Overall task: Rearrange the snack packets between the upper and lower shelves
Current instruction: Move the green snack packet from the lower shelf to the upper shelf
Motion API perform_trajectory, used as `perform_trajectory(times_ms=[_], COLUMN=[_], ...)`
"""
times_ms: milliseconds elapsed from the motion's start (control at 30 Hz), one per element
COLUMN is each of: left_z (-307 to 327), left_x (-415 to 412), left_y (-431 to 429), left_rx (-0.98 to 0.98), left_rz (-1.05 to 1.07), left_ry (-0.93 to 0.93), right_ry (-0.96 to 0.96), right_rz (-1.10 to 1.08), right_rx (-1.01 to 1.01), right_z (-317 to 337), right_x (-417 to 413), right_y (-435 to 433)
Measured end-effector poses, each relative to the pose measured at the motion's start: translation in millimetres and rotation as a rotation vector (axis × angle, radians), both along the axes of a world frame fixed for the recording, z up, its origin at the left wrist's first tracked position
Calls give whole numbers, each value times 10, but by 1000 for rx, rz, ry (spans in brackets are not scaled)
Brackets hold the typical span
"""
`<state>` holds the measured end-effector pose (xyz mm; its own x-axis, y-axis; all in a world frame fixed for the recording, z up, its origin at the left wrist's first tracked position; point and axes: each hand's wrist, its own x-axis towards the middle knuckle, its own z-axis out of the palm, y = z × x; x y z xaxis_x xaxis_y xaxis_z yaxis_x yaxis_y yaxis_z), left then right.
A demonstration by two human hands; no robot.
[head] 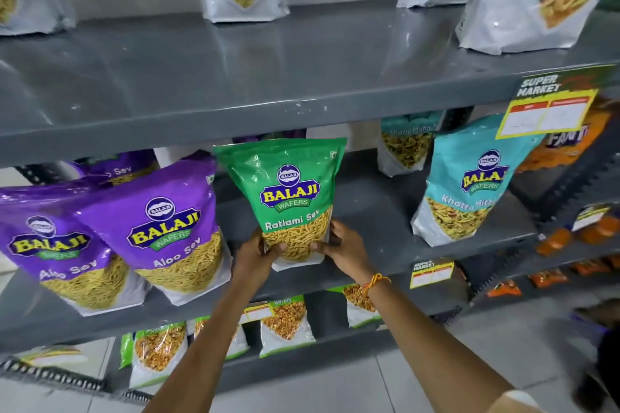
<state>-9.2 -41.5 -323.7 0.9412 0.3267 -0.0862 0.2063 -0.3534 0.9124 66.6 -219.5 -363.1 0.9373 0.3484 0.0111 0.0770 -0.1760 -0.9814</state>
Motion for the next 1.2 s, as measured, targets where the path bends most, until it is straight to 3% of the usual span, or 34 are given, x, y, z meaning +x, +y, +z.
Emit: perform_trajectory(times_ms=[267, 367, 900, 1200], left_z=[86, 237, 2202, 3064], left_x=[-257, -456, -1144, -762], left_y=[-513, -595, -324, 36], left_rx=[127, 88, -51, 9], left_rz=[-75, -75, -12, -35], left_ry=[-96, -158, -729, -904], right_ry=[77, 35, -394, -559], right_rz=[-115, -127, 8, 15], right_rx=[173, 174, 237, 242], right_z=[104, 319, 2543, 3499], right_x=[-496, -686, -1139, -754], right_y=[-599, -731, -509, -135])
